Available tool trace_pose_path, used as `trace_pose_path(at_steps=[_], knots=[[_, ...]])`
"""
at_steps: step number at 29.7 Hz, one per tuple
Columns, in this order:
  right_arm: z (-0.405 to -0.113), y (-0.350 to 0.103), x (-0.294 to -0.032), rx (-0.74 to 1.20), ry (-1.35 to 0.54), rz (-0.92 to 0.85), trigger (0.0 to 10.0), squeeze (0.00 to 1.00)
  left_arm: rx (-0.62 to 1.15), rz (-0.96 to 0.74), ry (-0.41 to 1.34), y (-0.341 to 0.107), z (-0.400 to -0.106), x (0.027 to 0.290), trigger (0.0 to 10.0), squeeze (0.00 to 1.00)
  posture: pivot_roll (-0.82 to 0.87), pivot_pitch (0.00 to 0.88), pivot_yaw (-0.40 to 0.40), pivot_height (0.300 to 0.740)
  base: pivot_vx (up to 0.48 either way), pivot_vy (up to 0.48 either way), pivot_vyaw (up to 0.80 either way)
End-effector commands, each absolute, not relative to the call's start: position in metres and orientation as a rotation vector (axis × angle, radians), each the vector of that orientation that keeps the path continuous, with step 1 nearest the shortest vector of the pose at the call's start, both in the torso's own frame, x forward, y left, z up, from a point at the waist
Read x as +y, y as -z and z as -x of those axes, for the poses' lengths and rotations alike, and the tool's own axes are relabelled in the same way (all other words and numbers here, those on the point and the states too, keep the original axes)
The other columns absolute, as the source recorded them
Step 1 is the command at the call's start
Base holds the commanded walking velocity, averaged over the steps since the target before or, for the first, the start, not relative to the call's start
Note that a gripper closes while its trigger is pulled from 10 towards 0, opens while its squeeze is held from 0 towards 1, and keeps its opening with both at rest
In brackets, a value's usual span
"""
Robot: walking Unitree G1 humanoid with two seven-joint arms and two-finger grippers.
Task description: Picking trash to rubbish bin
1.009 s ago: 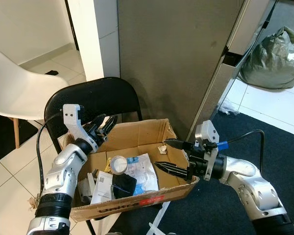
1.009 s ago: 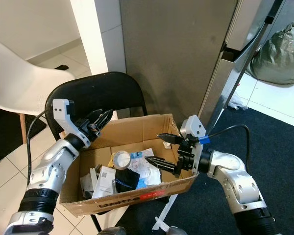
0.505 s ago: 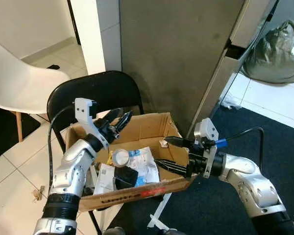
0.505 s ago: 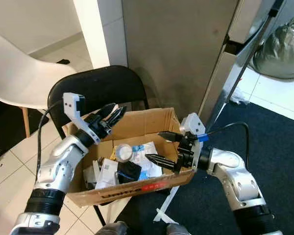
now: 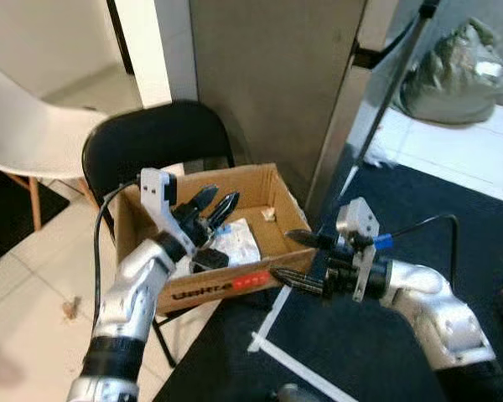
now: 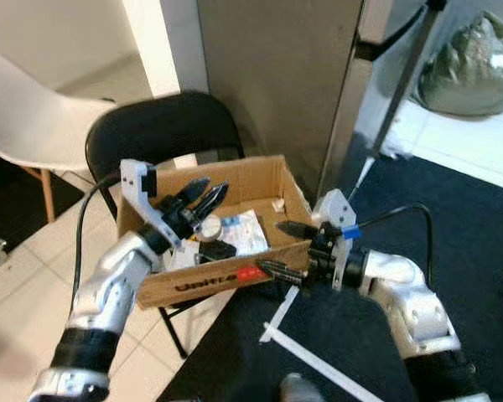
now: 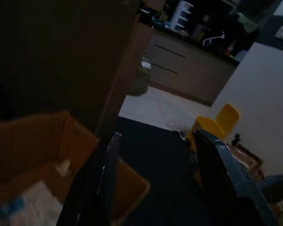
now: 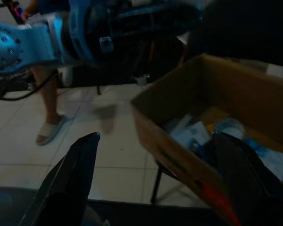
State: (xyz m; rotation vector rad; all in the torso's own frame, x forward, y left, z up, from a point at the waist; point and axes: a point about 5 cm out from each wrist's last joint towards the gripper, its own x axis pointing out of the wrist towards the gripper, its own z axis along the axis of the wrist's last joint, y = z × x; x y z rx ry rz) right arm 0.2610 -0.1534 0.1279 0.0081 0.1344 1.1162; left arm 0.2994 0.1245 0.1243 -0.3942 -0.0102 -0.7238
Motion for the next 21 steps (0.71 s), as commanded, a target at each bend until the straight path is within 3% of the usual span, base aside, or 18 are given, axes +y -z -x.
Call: trace_pose_path(at_steps=[1,4,12,17,21], knots=[[-0.261,-0.127,-0.152,0.137,-1.121,-0.004,10.0,0.0,-0.005,0.395,0.727,-0.124,-0.299,0.124,10.0,0.0,0.0,0.0,0.001,0.74,-0.356,0.0,0.0],[-0.261,-0.127,-0.152,0.136,-1.12,-0.004,10.0,0.0,-0.006,0.395,0.728,-0.124,-0.299,0.125,10.0,0.0,0.0,0.0,0.001,0.74,-0.355,0.0,0.0],[-0.263,-0.125,-0.15,0.153,-1.102,0.013,10.0,0.0,-0.015,0.387,0.694,-0.122,-0.3,0.13,10.0,0.0,0.0,0.0,0.004,0.74,0.0,0.0,0.0],[-0.268,-0.126,-0.152,0.134,-1.051,-0.013,10.0,0.0,-0.018,0.24,0.638,-0.115,-0.297,0.134,10.0,0.0,0.0,0.0,0.006,0.74,0.0,0.0,-0.8],[-0.271,-0.127,-0.152,0.119,-1.025,-0.019,10.0,0.0,-0.02,0.225,0.63,-0.113,-0.295,0.135,10.0,0.0,0.0,0.0,0.006,0.74,0.0,0.0,-0.79]])
